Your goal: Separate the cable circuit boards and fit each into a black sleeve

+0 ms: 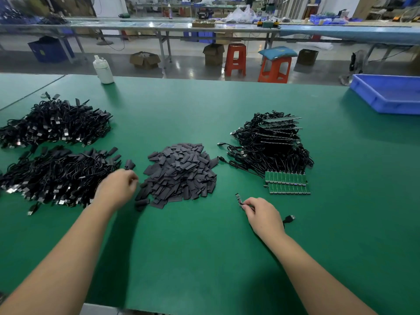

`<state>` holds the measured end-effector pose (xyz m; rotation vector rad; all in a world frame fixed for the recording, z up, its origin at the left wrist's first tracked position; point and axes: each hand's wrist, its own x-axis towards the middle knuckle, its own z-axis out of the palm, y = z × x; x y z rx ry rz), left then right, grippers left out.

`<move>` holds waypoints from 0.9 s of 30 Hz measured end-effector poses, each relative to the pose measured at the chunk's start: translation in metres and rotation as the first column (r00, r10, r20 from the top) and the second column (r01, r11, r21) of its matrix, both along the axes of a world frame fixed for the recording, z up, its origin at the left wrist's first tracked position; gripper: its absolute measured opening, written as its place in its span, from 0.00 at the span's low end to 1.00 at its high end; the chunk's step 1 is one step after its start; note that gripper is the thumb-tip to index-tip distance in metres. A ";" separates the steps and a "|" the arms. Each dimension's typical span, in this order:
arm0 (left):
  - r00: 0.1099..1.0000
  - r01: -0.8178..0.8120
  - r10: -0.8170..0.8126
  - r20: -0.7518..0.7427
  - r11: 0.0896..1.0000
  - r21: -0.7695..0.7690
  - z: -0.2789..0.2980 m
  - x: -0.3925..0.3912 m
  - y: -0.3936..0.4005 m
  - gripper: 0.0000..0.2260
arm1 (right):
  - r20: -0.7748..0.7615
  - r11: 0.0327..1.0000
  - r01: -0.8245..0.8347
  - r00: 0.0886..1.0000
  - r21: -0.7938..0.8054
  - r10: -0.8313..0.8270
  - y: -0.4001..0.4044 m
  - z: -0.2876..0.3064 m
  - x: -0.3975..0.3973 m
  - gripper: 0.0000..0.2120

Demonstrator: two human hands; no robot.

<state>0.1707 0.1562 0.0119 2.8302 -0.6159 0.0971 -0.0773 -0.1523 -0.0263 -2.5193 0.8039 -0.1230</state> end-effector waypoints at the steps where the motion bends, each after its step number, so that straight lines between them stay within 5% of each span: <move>1: 0.992 0.078 -0.073 -0.099 0.996 0.042 -0.002 -0.004 -0.006 0.06 | 0.010 1.000 0.006 1.000 0.009 -0.006 0.001 0.001 0.000 0.10; 5: 0.956 0.161 -0.113 -0.270 0.973 0.164 -0.014 -0.015 -0.014 0.09 | 0.049 0.990 0.019 0.998 0.139 -0.026 0.003 0.002 0.003 0.09; 12: 0.954 0.108 -0.070 -0.292 0.987 0.116 -0.028 -0.016 -0.011 0.12 | 0.079 0.928 -0.048 0.997 0.370 0.019 0.011 0.008 0.006 0.12; 18: 0.979 0.163 -0.163 -0.122 0.987 -0.008 -0.017 -0.031 -0.022 0.09 | 0.094 0.980 -0.055 0.995 0.194 0.037 0.018 0.012 0.004 0.07; 22: 0.956 0.183 -0.226 -0.186 0.958 -0.221 0.000 -0.052 -0.048 0.07 | 0.050 0.987 -0.161 0.986 0.021 0.160 0.024 0.017 0.006 0.07; 27: 0.897 0.341 -0.416 -0.152 0.867 -0.362 0.010 -0.088 -0.090 0.08 | -0.016 0.960 -0.273 0.961 0.063 0.275 0.029 0.024 0.007 0.11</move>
